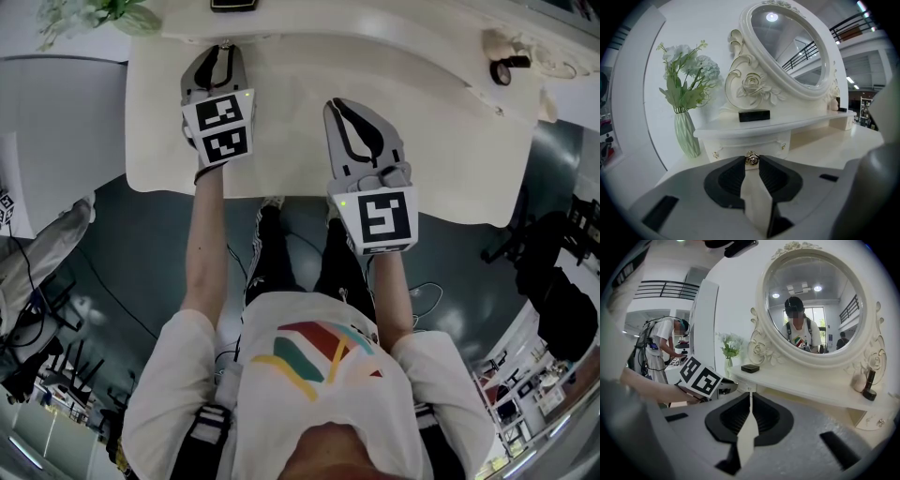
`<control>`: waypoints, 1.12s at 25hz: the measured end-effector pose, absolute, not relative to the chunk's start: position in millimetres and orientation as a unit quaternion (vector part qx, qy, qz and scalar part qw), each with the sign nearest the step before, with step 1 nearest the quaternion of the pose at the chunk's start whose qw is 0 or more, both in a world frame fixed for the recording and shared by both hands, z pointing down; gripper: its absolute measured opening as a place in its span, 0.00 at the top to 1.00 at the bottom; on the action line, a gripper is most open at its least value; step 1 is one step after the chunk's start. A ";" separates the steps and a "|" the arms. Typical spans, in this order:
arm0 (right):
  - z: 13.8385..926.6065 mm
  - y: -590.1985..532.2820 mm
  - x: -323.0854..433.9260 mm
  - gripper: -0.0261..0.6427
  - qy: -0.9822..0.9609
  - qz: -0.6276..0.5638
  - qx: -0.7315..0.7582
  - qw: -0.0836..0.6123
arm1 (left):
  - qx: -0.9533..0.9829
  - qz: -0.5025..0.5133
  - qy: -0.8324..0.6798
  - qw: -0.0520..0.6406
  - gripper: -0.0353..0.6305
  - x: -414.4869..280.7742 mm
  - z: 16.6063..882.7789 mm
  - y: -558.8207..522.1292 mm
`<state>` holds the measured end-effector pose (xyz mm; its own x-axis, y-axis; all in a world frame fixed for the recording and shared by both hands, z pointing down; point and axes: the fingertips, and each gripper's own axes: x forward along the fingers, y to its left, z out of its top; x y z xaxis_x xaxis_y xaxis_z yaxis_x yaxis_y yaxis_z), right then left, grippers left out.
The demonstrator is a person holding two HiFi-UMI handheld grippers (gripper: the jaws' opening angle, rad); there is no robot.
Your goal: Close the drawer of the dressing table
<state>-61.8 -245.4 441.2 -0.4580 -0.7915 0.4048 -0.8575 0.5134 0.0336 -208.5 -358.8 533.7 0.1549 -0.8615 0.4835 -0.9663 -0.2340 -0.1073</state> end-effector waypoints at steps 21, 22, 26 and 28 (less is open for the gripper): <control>447.8 -243.0 -57.4 0.96 -0.848 0.091 0.486 0.189 | 0.744 0.235 -0.615 0.112 0.81 -208.2 534.6 -366.8; 447.3 -242.7 -57.3 0.96 -0.848 0.091 0.487 0.187 | 0.744 0.236 -0.615 0.108 0.81 -208.0 533.9 -366.8; 441.9 -240.4 -56.5 0.96 -0.850 0.087 0.487 0.182 | 0.746 0.221 -0.621 0.095 0.81 -205.5 526.1 -367.1; 439.0 -236.2 -57.7 0.96 -0.851 0.088 0.484 0.186 | 0.745 0.212 -0.625 0.102 0.81 -205.3 522.1 -365.5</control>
<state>-57.7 -236.2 439.0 -0.4628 -0.7903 0.4016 -0.8558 0.5164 0.0300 -205.3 -365.5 522.1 0.1299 -0.8872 0.4426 -0.9736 -0.1986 -0.1123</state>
